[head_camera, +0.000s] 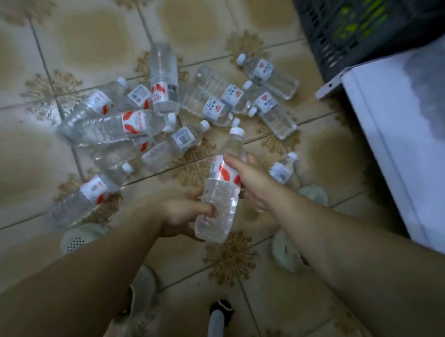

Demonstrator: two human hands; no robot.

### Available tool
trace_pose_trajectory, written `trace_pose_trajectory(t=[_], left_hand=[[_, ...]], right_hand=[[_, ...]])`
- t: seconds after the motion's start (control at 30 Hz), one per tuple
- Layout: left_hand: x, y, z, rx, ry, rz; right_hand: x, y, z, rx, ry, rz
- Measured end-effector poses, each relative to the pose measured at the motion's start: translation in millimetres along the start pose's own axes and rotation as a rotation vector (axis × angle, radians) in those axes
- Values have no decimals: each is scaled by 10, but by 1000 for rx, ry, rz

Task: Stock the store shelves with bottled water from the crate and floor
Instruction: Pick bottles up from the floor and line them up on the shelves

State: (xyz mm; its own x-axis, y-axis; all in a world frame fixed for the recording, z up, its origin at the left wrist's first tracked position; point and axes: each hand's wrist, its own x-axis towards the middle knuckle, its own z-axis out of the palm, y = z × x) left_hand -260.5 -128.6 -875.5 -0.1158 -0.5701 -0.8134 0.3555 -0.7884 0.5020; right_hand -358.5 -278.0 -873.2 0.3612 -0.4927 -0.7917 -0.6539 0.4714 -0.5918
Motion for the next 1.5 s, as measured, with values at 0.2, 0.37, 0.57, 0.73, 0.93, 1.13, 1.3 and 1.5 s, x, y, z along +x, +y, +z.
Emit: trace_pose_trajectory(t=[0.2, 0.37, 0.57, 0.73, 0.93, 1.13, 1.3, 1.5], left_hand=[[-559, 783, 887, 202, -20, 233], [-1163, 1333, 1725, 340, 22, 473], [-1872, 1987, 2665, 462, -74, 741], [-2375, 2440, 3439, 538, -191, 875], [-2767, 2871, 4176, 561, -263, 1025], [-2744, 3353, 4516, 555, -234, 1115], [-2437, 3786, 4493, 893, -39, 1063], [-1806, 4418, 4228, 1404, 226, 953]], right_hand=[[-1212, -521, -728, 18, 271, -410], [-2271, -815, -1358, 36, 443, -608], [-3555, -1033, -2160, 93, 519, -780], [-4511, -1088, -2674, 79, 625, -870], [-5226, -1186, -3139, 97, 741, -912], [-5299, -1506, -3503, 222, 870, -1007], [-4990, -1785, -3827, 181, 944, -1005], [-4413, -2090, -4360, 145, 973, -938]])
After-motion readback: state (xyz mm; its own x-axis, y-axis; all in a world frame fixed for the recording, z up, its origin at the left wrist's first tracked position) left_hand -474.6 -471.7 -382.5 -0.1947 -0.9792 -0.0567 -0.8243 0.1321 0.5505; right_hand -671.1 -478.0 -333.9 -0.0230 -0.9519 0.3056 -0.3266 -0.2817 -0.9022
